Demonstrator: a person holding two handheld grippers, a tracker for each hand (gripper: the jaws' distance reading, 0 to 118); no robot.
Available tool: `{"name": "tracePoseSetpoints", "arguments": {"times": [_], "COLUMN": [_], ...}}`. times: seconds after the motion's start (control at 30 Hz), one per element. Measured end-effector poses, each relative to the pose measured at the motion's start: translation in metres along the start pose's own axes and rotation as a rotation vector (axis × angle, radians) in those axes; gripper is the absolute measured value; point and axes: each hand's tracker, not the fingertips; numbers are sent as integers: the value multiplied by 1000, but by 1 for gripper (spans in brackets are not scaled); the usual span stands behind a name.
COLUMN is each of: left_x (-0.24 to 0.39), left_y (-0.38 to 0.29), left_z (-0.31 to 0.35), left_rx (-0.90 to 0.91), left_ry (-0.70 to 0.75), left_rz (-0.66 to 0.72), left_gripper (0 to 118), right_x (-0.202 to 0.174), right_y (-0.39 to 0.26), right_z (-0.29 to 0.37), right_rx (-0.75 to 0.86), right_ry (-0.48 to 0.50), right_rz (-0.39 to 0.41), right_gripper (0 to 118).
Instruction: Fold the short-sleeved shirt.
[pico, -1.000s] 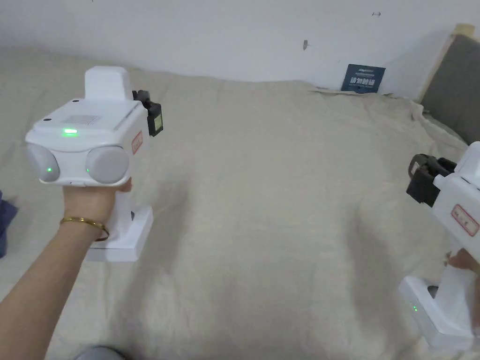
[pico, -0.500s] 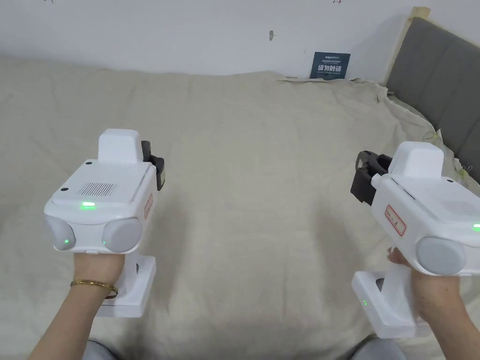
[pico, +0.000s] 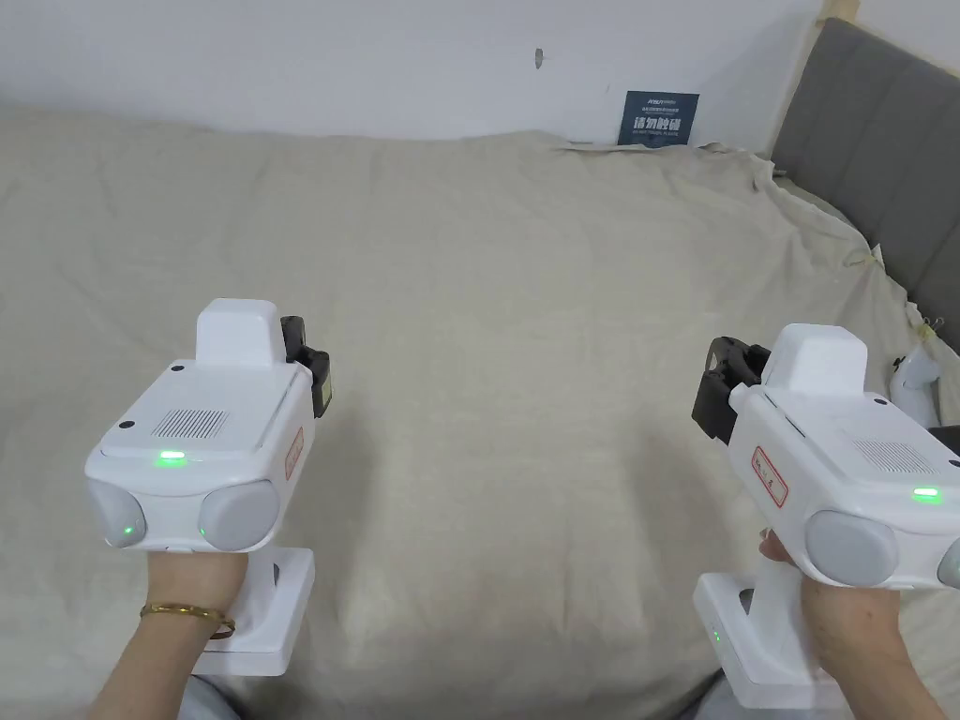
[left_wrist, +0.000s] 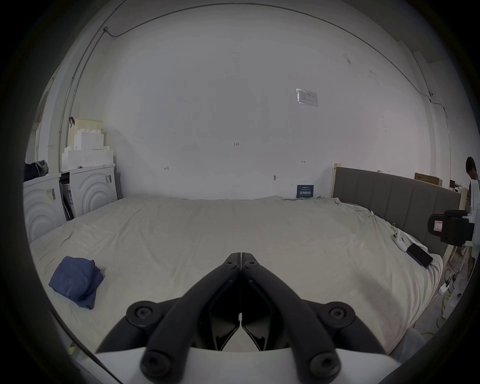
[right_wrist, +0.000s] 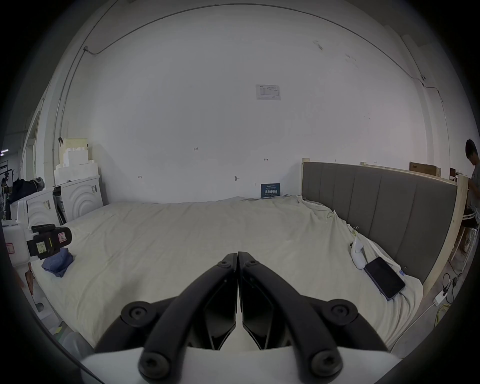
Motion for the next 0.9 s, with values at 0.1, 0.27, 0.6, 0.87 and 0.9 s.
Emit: {"name": "tracePoseSetpoints", "arguments": {"times": [0.1,0.27,0.6,0.87,0.9], "left_x": [0,0,0,2,2], "left_y": [-1,-3,-5,-7,-8], "left_z": [1,1,0,-1,-2], "left_rx": [3,-6,-10,-18,-19], "left_ry": [-2,-1,5,5,4], "left_rz": [-11,-2,3,-2,-3], "left_gripper": [0,0,0,0,0], "right_x": [-3,-1,-1,-5,-7], "right_y": [0,-1,-3,-3,-3], "right_z": [3,3,1,2,3], "right_rx": [-3,1,4,9,11], "right_ry": [-2,-2,1,9,8], "right_rz": [-1,3,10,19,19], "right_gripper": [0,0,0,0,0]}}
